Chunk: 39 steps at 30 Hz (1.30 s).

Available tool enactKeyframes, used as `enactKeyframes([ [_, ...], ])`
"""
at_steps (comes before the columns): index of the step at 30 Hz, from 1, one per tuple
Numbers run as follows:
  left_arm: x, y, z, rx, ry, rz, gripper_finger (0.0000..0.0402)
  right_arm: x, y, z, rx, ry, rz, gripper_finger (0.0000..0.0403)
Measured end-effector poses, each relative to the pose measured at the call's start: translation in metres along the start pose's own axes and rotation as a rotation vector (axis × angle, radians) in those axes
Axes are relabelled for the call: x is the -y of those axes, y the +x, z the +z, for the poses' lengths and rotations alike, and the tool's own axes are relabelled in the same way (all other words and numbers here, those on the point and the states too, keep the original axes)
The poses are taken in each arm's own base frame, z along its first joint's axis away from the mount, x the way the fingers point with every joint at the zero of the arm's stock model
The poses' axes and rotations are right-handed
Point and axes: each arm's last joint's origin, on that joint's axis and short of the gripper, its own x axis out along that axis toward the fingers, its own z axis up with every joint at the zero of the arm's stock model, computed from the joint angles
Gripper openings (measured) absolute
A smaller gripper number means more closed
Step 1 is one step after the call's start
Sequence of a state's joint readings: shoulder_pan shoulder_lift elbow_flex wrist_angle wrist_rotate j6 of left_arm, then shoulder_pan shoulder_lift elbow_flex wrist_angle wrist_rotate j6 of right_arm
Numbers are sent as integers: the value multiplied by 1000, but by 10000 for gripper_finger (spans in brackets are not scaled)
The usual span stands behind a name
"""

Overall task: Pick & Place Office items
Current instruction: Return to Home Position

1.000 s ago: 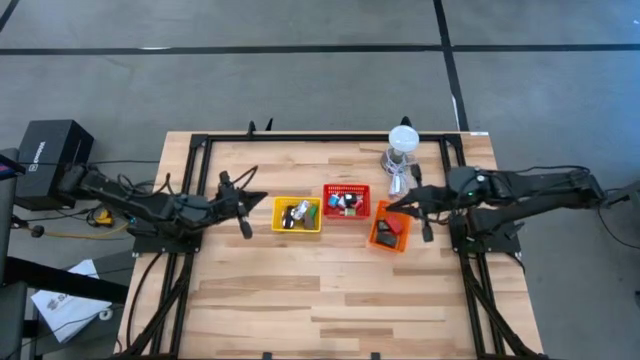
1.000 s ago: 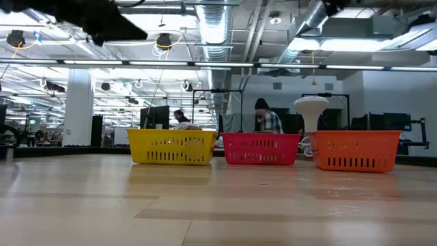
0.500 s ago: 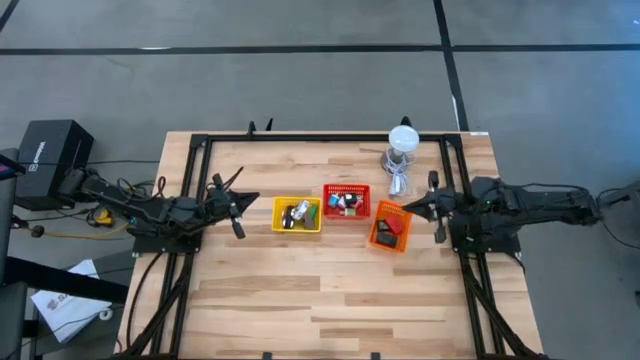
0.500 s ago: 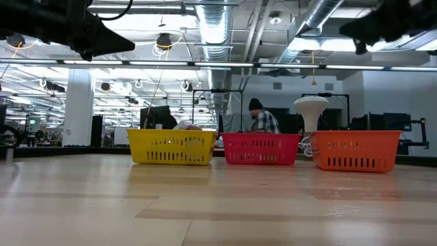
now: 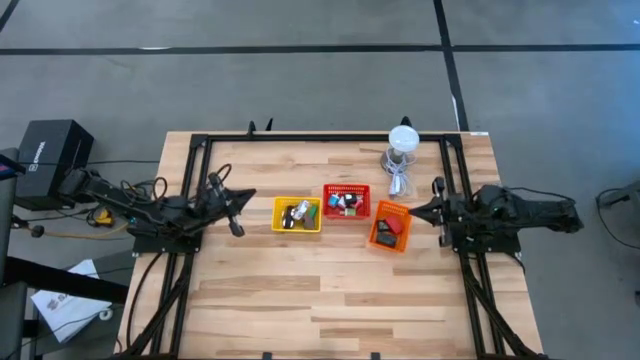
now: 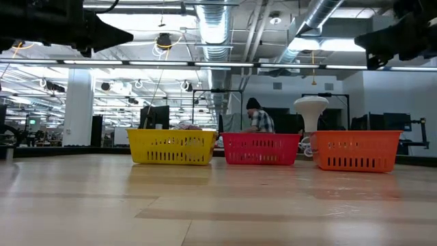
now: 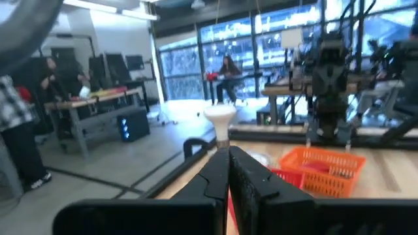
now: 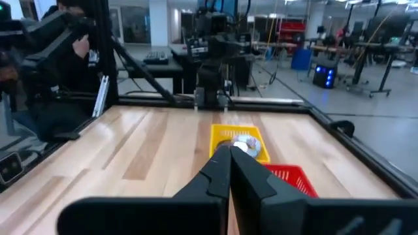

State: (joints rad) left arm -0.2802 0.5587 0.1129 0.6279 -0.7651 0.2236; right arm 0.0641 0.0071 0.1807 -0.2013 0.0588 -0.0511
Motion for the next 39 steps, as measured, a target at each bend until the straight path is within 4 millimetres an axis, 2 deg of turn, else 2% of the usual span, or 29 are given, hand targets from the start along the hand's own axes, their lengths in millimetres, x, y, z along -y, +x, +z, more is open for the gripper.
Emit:
enactKeyframes([
  [5, -1, -1, 0, 27, 11, -7, 3, 1, 5, -13, -94, -7, -25, 1],
  [10, -1, -1, 1, 31, 7, -6, 3, 1, 4, -17, -140, 44, -30, 1],
  [16, -1, -1, 1, 38, 0, -4, 3, 1, 4, -16, -127, 128, -36, 1],
  [31, 0, -2, 3, 52, -12, -26, 3, 1, 4, -16, -127, 131, -36, 1],
  [39, 0, -10, -14, 73, -32, -140, 3, 1, 4, -16, -127, 131, -36, 1],
])
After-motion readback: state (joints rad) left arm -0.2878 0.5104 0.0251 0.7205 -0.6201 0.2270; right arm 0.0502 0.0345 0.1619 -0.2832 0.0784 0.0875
